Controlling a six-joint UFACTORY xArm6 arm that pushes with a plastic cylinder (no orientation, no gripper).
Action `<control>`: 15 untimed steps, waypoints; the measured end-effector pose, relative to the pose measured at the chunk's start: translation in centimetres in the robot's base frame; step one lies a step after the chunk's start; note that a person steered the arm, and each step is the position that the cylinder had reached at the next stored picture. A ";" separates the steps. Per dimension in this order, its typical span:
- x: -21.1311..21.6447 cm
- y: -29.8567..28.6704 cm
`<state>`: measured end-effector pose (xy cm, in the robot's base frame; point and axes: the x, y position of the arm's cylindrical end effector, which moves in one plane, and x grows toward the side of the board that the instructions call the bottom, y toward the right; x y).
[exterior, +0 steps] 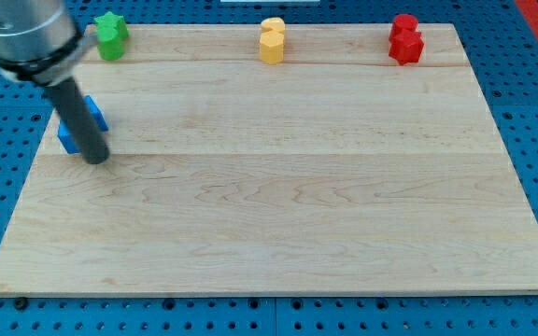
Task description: Move the green star into the triangle
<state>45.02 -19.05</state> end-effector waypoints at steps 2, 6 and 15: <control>-8.7 3.7; -25.9 3.3; -25.9 -10.5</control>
<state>19.09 -29.60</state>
